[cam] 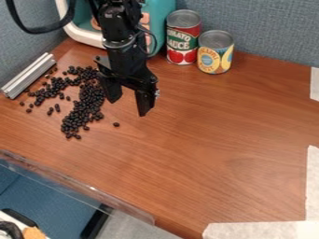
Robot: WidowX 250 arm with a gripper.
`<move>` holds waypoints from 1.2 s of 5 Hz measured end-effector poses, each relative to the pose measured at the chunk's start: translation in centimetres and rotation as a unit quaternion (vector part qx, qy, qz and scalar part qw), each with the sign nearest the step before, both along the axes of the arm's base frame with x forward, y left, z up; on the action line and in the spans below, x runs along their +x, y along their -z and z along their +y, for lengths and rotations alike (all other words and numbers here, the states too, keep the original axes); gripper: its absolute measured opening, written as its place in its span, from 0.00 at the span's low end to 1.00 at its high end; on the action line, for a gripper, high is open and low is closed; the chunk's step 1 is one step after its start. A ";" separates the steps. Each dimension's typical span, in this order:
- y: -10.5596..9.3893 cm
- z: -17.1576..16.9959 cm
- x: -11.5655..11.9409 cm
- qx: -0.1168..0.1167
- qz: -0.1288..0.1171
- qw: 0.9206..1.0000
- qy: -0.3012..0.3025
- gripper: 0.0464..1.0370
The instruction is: Sweep into pile
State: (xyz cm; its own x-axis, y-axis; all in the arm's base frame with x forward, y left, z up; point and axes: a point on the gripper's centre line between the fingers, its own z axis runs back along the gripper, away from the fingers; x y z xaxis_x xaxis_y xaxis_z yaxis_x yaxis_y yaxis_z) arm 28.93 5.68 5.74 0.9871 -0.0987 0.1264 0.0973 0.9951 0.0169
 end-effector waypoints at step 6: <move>-0.4 18.0 3.1 0.034 -0.010 0.997 -0.065 0.96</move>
